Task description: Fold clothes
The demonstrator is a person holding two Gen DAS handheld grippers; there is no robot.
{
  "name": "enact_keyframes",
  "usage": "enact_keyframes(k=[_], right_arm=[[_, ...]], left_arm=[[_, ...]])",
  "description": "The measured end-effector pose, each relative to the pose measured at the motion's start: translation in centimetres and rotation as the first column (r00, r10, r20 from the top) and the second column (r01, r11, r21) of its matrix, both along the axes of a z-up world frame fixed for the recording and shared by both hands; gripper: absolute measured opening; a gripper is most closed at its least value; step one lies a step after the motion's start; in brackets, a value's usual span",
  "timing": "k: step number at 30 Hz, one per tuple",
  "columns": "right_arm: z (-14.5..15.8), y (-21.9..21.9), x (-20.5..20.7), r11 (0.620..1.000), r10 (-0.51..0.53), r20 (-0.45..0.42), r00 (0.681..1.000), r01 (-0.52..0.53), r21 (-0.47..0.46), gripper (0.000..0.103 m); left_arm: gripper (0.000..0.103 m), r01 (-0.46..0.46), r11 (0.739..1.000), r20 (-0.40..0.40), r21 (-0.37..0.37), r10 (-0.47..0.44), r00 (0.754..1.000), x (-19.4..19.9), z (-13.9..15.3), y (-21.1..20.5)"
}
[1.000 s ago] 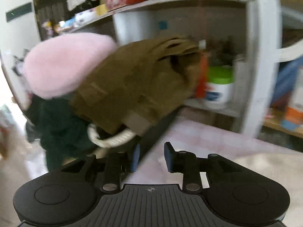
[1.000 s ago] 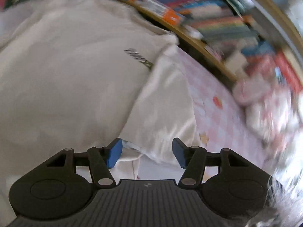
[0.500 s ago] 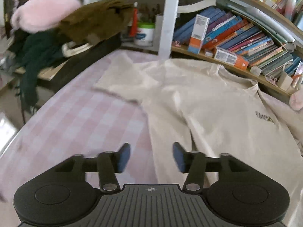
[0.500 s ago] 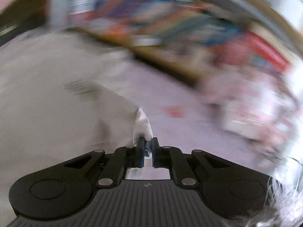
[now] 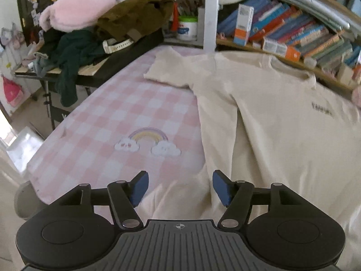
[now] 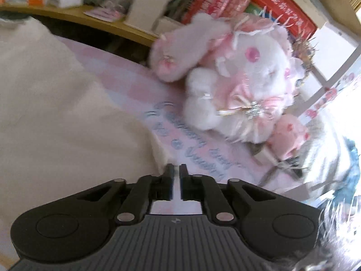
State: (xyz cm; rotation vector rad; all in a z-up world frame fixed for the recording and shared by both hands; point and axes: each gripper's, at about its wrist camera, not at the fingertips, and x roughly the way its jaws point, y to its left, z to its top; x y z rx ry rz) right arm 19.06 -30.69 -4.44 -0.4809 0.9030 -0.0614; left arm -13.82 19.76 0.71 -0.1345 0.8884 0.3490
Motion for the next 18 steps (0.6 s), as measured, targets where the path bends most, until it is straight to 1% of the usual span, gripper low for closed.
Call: enact_keyframes(k=[1, 3, 5, 7, 8, 9, 11, 13, 14, 17, 18], right_arm=[[-0.1, -0.2, 0.2, 1.000, 0.002, 0.000, 1.000, -0.002, -0.011, 0.004], [0.4, -0.5, -0.7, 1.000, 0.021, 0.006, 1.000, -0.021, 0.009, 0.008], [1.2, -0.7, -2.0, 0.998, 0.043, 0.016, 0.999, -0.044, 0.040, 0.028], [2.8, -0.2, -5.4, 0.988, 0.079, 0.039, 0.996, -0.083, 0.133, 0.037], [3.7, 0.0, -7.1, 0.978, 0.096, 0.052, 0.994, -0.104, 0.179, 0.040], [4.4, 0.2, -9.0, 0.965, 0.114, 0.057, 0.992, -0.124, 0.230, 0.042], [5.1, 1.1, -13.5, 0.920, 0.167, 0.016, 0.986, -0.162, 0.357, 0.053], [5.2, 2.4, -18.2, 0.875, 0.233, -0.023, 0.972, -0.200, 0.441, 0.057], [5.1, 3.2, -20.6, 0.855, 0.266, -0.037, 0.963, -0.218, 0.470, 0.058], [4.9, 5.7, -27.3, 0.820, 0.338, -0.066, 0.939, -0.259, 0.510, 0.061], [4.7, 6.3, -29.1, 0.810, 0.347, -0.081, 0.934, -0.255, 0.528, 0.062]], left_arm=[[0.064, 0.007, 1.000, -0.013, 0.012, -0.006, 1.000, -0.2, -0.1, -0.3], [0.064, 0.028, 0.999, -0.026, 0.038, -0.027, 0.999, -0.6, -0.2, -0.9], [0.064, 0.047, 0.998, -0.033, 0.045, -0.046, 0.998, -1.1, -0.5, -1.0], [0.064, 0.067, 0.996, -0.039, 0.052, -0.065, 0.997, -1.5, -0.8, -1.0], [0.064, 0.077, 0.995, -0.042, 0.056, -0.075, 0.996, -1.7, -0.9, -1.1], [0.064, 0.091, 0.994, -0.045, 0.060, -0.088, 0.995, -1.9, -1.0, -1.1], [0.064, 0.155, 0.985, -0.047, 0.078, -0.151, 0.987, -2.2, -1.3, -0.8], [0.064, 0.218, 0.971, -0.050, 0.095, -0.214, 0.976, -2.4, -1.5, -0.4], [0.064, 0.249, 0.963, -0.052, 0.104, -0.245, 0.968, -2.6, -1.6, -0.3], [0.064, 0.340, 0.931, -0.060, 0.130, -0.335, 0.940, -3.0, -2.0, 0.2], [0.064, 0.370, 0.919, -0.063, 0.138, -0.365, 0.929, -3.2, -2.1, 0.3]])
